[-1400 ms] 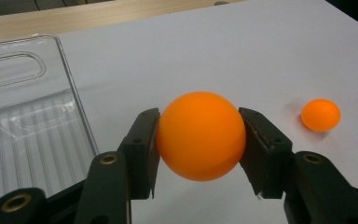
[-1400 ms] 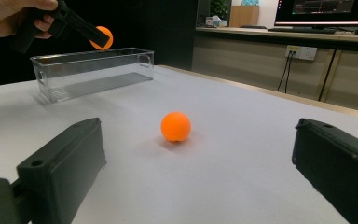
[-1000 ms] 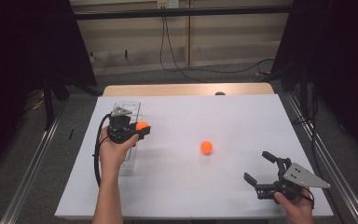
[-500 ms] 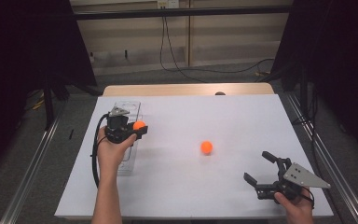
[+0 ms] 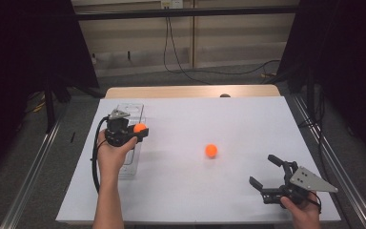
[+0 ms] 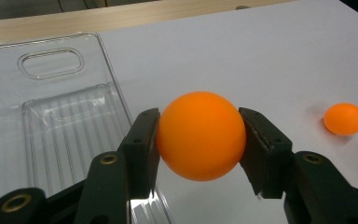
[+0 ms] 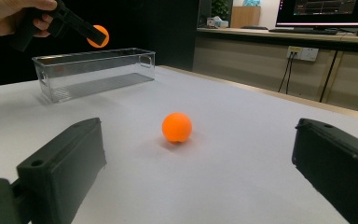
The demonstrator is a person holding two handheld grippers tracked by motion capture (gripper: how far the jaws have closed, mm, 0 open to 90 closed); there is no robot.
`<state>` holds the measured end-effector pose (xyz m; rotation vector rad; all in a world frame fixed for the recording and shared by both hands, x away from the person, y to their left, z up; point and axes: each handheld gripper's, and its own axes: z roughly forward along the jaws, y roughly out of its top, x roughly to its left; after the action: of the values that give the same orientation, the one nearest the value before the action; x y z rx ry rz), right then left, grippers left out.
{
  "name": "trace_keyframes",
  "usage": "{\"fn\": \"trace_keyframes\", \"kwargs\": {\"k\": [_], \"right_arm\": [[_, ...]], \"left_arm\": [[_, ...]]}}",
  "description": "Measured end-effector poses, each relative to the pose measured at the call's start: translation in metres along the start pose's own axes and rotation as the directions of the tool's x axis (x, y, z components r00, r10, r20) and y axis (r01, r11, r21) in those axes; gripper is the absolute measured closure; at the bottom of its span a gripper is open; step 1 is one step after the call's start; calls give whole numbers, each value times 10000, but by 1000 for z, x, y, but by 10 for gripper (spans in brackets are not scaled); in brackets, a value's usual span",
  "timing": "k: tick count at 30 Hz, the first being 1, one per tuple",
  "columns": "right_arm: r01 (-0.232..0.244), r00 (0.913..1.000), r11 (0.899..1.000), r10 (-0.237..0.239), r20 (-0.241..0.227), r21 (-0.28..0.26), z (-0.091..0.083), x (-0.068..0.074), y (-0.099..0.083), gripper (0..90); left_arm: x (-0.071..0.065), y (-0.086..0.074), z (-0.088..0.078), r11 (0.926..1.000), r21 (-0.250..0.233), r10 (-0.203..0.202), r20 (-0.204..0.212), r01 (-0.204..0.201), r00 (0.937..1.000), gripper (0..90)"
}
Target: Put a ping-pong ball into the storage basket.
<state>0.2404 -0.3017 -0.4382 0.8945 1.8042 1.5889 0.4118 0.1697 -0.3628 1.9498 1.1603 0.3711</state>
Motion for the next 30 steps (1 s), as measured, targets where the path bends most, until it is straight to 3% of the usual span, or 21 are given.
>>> {"fn": "trace_keyframes", "kwargs": {"k": [20, 30], "right_arm": [[16, 10000, 10000, -16, -26, 5, 0, 0, 0, 19], [-2, 10000, 10000, 2, -52, -13, 0, 0, 0, 19]], "left_arm": [[9, -4, -3, 9998, -86, -197, -288, 194, 9994, 509], [11, -5, -4, 9999, 0, -108, -573, 108, 9983, 509]]}}
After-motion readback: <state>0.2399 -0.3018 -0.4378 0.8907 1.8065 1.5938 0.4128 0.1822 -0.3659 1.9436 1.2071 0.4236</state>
